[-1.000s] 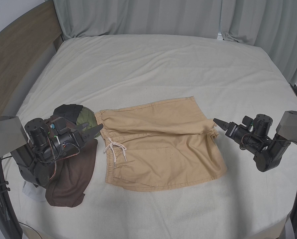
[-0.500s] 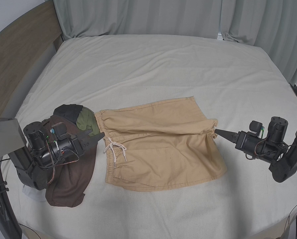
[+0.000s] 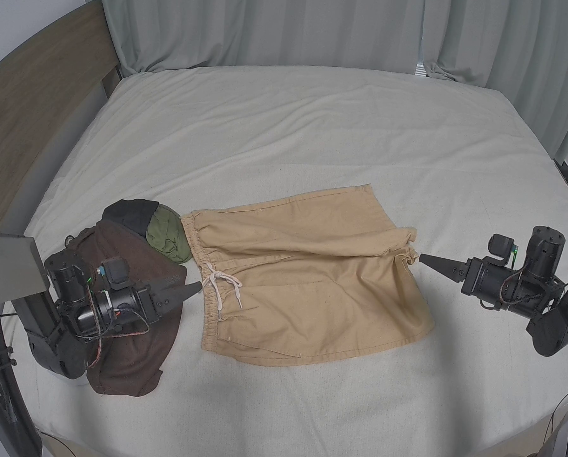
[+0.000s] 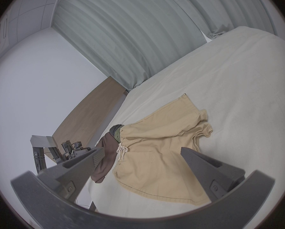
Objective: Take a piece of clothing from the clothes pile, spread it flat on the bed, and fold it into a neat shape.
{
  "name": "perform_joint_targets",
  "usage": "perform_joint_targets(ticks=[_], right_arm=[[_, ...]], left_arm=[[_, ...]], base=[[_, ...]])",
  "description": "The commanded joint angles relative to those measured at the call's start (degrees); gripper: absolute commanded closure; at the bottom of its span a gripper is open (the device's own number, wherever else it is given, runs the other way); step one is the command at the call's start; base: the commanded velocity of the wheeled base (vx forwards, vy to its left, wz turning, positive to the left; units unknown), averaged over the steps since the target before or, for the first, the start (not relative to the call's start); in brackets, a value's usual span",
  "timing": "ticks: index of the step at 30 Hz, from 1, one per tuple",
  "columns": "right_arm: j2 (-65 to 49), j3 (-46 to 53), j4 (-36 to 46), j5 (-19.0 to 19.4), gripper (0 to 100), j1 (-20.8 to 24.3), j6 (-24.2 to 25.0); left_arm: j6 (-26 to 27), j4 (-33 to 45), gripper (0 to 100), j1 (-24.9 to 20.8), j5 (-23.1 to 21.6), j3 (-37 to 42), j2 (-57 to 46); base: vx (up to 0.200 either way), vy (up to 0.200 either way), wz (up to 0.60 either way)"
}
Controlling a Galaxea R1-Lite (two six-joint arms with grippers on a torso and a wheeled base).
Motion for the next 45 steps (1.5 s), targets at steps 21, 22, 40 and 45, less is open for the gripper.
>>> perform_joint_targets(ticks=[21, 22, 40, 45], right_arm=[[0.0, 0.4, 0.1, 0.0, 0, -0.8, 0.0], [0.0, 0.4, 0.2, 0.0, 0, -0.8, 0.0], [0.2, 0.2, -0.1, 0.0, 0, -0.8, 0.0], [0.2, 0.1, -0.1, 0.0, 0, -0.8, 0.0]], left_arm=[[0.2, 0.1, 0, 0.1, -0.7, 2.7, 9.0], [0.2, 0.1, 0, 0.1, -0.7, 2.7, 9.3], [3.9, 0.1, 0, -0.2, 0.0, -0.5, 17.2], [4.0, 0.0, 0, -0.5, 0.8, -1.0, 19.2]], base=[[0.0, 0.0, 0.0], [0.0, 0.0, 0.0], [0.0, 0.0, 0.0], [0.0, 0.0, 0.0]])
